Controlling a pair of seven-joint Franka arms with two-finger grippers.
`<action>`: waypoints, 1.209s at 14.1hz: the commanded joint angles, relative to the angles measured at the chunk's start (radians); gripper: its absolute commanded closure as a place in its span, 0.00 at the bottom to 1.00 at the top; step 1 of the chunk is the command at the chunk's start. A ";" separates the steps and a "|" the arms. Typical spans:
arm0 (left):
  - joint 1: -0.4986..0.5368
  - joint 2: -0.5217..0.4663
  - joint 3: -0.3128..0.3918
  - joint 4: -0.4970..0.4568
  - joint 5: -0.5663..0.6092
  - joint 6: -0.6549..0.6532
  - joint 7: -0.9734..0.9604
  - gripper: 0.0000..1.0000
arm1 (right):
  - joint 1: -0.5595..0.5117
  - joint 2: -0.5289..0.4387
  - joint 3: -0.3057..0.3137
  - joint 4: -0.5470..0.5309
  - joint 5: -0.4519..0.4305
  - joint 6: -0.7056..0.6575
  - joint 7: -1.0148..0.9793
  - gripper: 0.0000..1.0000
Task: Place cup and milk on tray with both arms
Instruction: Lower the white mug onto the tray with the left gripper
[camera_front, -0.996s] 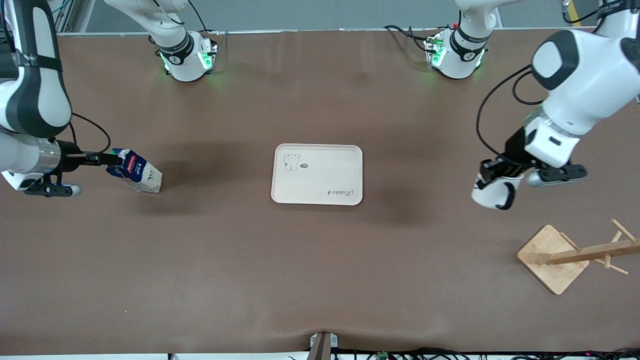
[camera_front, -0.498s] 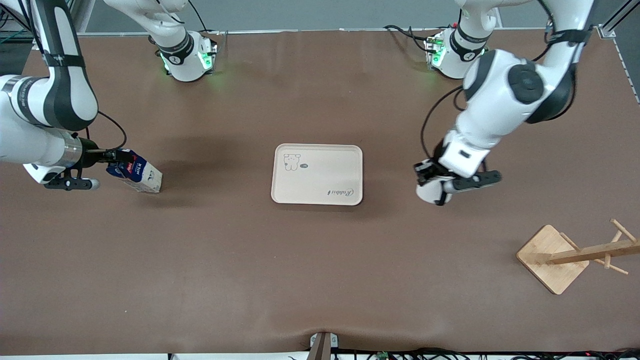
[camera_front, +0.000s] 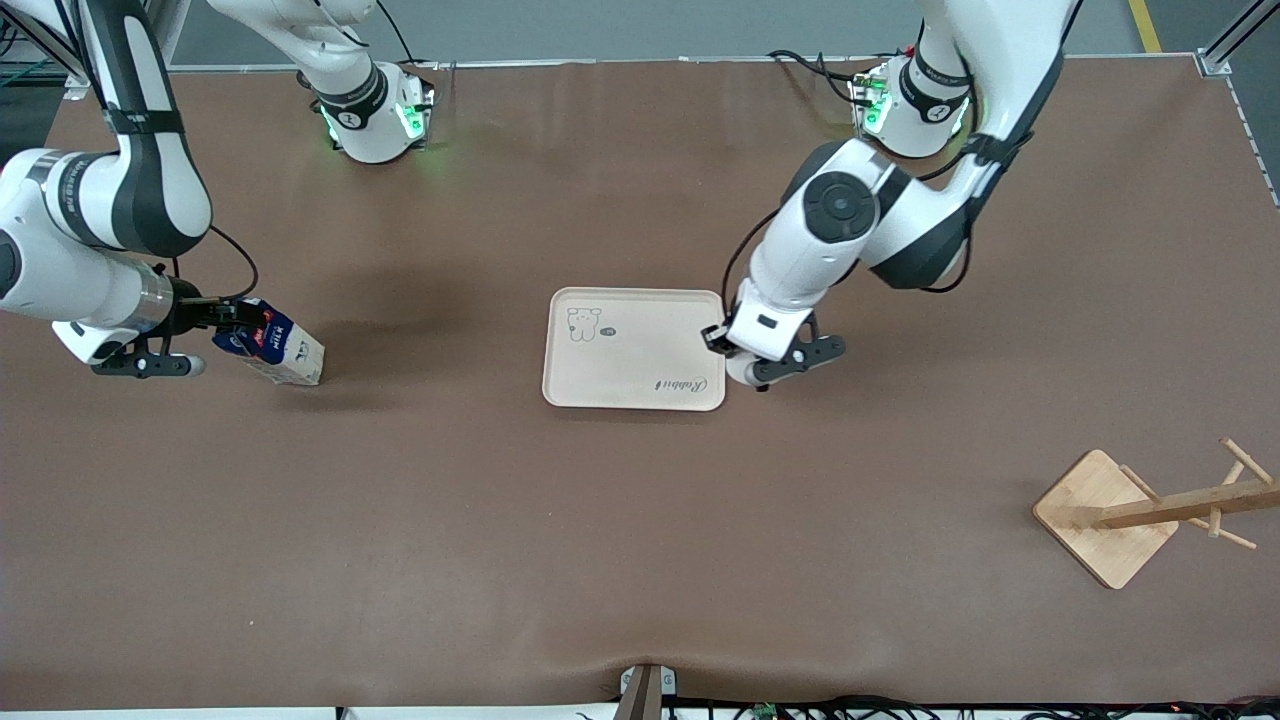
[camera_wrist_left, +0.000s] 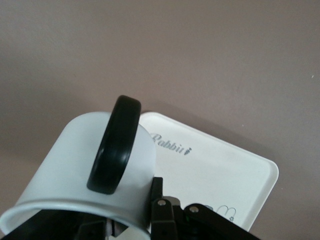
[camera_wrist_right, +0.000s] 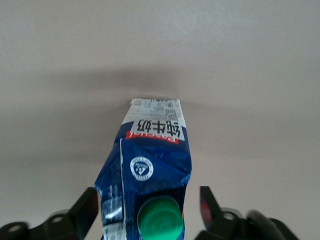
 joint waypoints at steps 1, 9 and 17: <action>-0.052 0.092 0.004 0.080 0.025 -0.009 -0.081 1.00 | -0.004 -0.048 0.003 -0.063 -0.024 0.037 0.017 0.49; -0.098 0.284 0.001 0.187 -0.057 -0.013 -0.131 1.00 | 0.028 -0.046 0.005 0.159 -0.021 -0.331 0.012 1.00; -0.110 0.339 0.005 0.187 -0.221 -0.013 -0.134 1.00 | 0.122 -0.003 0.005 0.478 -0.021 -0.557 -0.022 1.00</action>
